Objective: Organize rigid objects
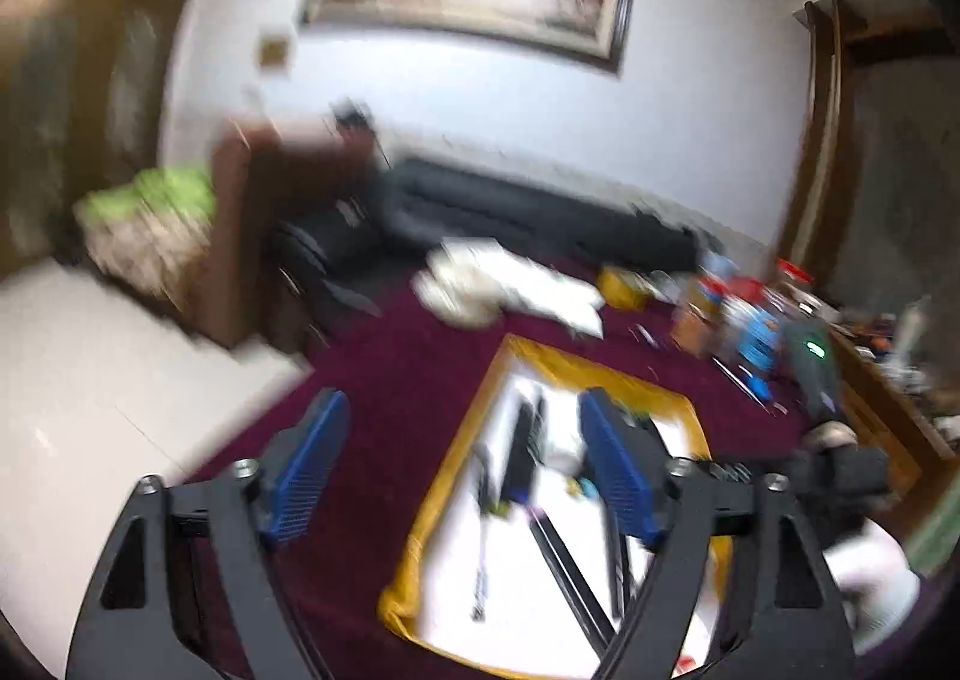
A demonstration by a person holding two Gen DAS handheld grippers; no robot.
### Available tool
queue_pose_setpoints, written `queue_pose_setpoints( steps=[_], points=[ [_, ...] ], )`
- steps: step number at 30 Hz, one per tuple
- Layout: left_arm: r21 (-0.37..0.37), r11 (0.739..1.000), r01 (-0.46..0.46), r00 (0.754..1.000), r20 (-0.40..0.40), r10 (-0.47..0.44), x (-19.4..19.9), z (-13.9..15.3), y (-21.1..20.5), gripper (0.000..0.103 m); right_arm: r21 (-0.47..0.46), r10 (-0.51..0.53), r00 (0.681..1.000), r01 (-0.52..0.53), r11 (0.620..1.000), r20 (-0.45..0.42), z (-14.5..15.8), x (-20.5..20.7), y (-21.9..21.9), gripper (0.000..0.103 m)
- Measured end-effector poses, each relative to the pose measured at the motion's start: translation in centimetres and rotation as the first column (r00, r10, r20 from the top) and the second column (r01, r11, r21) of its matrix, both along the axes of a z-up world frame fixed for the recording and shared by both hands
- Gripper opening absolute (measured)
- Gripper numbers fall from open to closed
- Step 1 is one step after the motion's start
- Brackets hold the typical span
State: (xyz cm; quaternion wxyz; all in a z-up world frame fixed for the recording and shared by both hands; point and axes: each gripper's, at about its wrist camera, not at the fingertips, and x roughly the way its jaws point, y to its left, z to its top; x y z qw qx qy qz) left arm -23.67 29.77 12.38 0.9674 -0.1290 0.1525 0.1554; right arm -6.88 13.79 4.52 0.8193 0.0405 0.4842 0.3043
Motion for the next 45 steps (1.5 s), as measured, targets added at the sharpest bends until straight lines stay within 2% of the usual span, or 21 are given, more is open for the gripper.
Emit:
queue_pose_setpoints(
  steps=[2,3,4,6,7,9,10,12,14,16,19,21,22,24,25,28,32,35,37,45],
  points=[
    [-0.007,1.0,0.022,0.993,0.114,-0.021,-1.4,1.3,-1.0,0.103,0.011,-0.018,0.997,0.017,1.0,0.08,1.5,-1.3,-1.2,0.026],
    [-0.038,0.997,0.067,0.984,0.168,-0.06,-1.7,1.6,-1.2,0.103,0.016,-0.029,0.992,0.028,0.999,0.124,2.1,-1.9,-1.6,0.03],
    [-0.087,0.987,0.134,0.972,0.204,-0.114,-1.3,1.7,-1.2,0.103,0.017,-0.038,0.987,0.035,0.999,0.158,2.6,-2.5,-2.0,0.038],
    [-0.177,0.955,0.239,0.964,0.163,-0.211,1.1,1.7,-1.3,0.103,0.02,-0.054,0.976,0.051,0.998,0.212,3.2,-3.5,-2.6,0.046],
    [-0.195,0.946,0.258,0.966,0.089,-0.245,2.9,1.3,-1.6,0.103,0.02,-0.062,0.972,0.06,0.998,0.227,3.3,-4.0,-2.9,0.049],
    [-0.174,0.962,0.209,0.977,-0.015,-0.215,4.5,0.7,-2.0,0.103,-0.023,-0.065,0.974,0.072,0.997,0.218,2.8,-3.9,-2.8,0.052],
    [-0.145,0.978,0.15,0.986,-0.047,-0.159,4.7,0.2,-2.2,0.103,-0.039,-0.065,0.977,0.074,0.996,0.205,2.5,-3.6,-2.7,0.052],
    [-0.112,0.99,0.08,0.994,-0.062,-0.087,4.2,-0.1,-2.2,0.103,-0.05,-0.045,0.984,0.054,0.997,0.172,2.1,-3.0,-2.6,0.052],
    [-0.097,0.995,0.027,0.997,-0.064,-0.033,3.8,-0.2,-1.9,0.103,-0.135,0.015,0.985,0.008,0.991,0.174,1.5,-2.2,-1.1,0.052],
    [-0.109,0.994,0.013,0.998,-0.064,-0.02,3.4,-0.2,-1.6,0.103,-0.212,0.073,0.979,-0.032,0.977,0.189,0.5,-1.7,0.9,0.052],
    [-0.094,0.996,0.004,0.997,-0.08,-0.012,3.4,-0.1,-1.7,0.103,-0.254,0.132,0.983,-0.095,0.962,0.13,-1.3,-0.8,3.2,0.052],
    [-0.097,0.995,0.032,0.994,-0.101,-0.042,3.9,-0.1,-2.0,0.103,-0.295,0.11,0.99,-0.079,0.952,0.089,-2.7,0.3,3.6,0.052],
    [-0.102,0.993,0.051,0.992,-0.106,-0.062,3.9,-0.2,-2.3,0.103,-0.294,0.058,0.996,-0.036,0.955,0.066,-3.0,0.9,2.7,0.052],
    [-0.11,0.991,0.073,0.99,-0.109,-0.085,4.4,-0.5,-2.4,0.103,-0.305,-0.03,0.995,0.057,0.951,0.095,-2.8,1.2,0.8,0.052],
    [-0.11,0.991,0.073,0.99,-0.112,-0.085,4.6,-0.6,-2.5,0.103,-0.279,-0.039,0.995,0.064,0.958,0.092,-2.4,1.2,-0.2,0.048],
    [-0.117,0.991,0.063,0.984,-0.159,-0.081,5.6,-1.1,-2.9,0.103,-0.207,-0.059,0.994,0.078,0.975,0.095,-0.9,0.4,-2.1,0.049],
    [-0.175,0.981,0.081,0.972,-0.205,-0.116,6.5,-2.3,-2.9,0.103,-0.106,-0.06,0.99,0.074,0.992,0.128,0.6,-1.6,-4.0,0.049],
    [-0.074,0.997,0.008,0.971,-0.238,-0.025,6.5,-2.5,-3.6,0.103,-0.092,-0.058,0.987,0.072,0.993,0.148,0.7,-2.6,-4.3,0.049],
    [-0.042,0.999,-0.017,0.968,-0.252,0.006,6.6,-2.7,-3.8,0.103,-0.111,-0.045,0.985,0.064,0.992,0.167,0.7,-3.2,-4.1,0.049],
    [-0.036,0.999,-0.041,0.941,-0.338,0.027,7.3,-4.1,-3.6,0.103,-0.149,-0.008,0.984,0.036,0.988,0.18,-0.2,-5.0,-2.9,0.05]
  ],
)
